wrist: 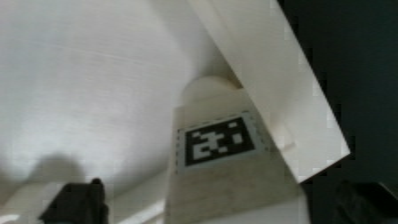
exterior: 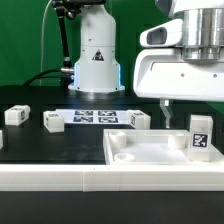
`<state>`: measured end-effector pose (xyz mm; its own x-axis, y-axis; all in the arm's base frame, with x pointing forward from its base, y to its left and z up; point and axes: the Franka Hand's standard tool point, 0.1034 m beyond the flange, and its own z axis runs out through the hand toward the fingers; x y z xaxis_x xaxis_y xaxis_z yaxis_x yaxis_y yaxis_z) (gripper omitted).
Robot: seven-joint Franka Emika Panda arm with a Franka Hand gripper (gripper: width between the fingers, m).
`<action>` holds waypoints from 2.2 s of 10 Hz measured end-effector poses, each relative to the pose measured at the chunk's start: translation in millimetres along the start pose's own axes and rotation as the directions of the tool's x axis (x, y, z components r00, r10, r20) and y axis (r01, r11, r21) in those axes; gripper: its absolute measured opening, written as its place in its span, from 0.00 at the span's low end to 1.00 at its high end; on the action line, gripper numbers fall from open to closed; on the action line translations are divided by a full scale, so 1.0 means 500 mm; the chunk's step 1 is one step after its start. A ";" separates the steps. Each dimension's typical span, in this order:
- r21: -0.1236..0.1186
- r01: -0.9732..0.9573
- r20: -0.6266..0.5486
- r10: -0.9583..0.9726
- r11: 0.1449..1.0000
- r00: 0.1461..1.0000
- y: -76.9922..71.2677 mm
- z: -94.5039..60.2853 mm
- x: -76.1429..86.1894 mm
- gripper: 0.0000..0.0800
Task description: Assemble one leg
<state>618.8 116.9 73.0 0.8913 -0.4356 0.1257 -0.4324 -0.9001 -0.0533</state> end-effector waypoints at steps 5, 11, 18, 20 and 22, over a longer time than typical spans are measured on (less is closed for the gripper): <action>-0.014 0.146 -0.012 -0.146 0.989 0.989 0.000 -0.002 0.005 0.64; -0.009 -0.033 -0.013 0.033 0.999 0.999 0.000 -0.002 0.005 0.36; 0.017 -0.682 -0.011 0.682 0.732 0.731 -0.002 -0.001 0.002 0.36; 0.016 -0.785 0.000 0.785 0.619 0.619 0.001 -0.002 0.003 0.36; 0.008 -0.885 0.022 0.885 0.465 0.465 0.002 -0.003 0.002 0.37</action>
Offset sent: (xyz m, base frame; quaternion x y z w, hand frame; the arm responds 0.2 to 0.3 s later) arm 0.0000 0.0000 0.0000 0.0000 0.0000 -0.0650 0.9979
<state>619.4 115.6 74.4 0.0350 -0.9993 -0.0100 -0.9890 -0.0332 -0.1439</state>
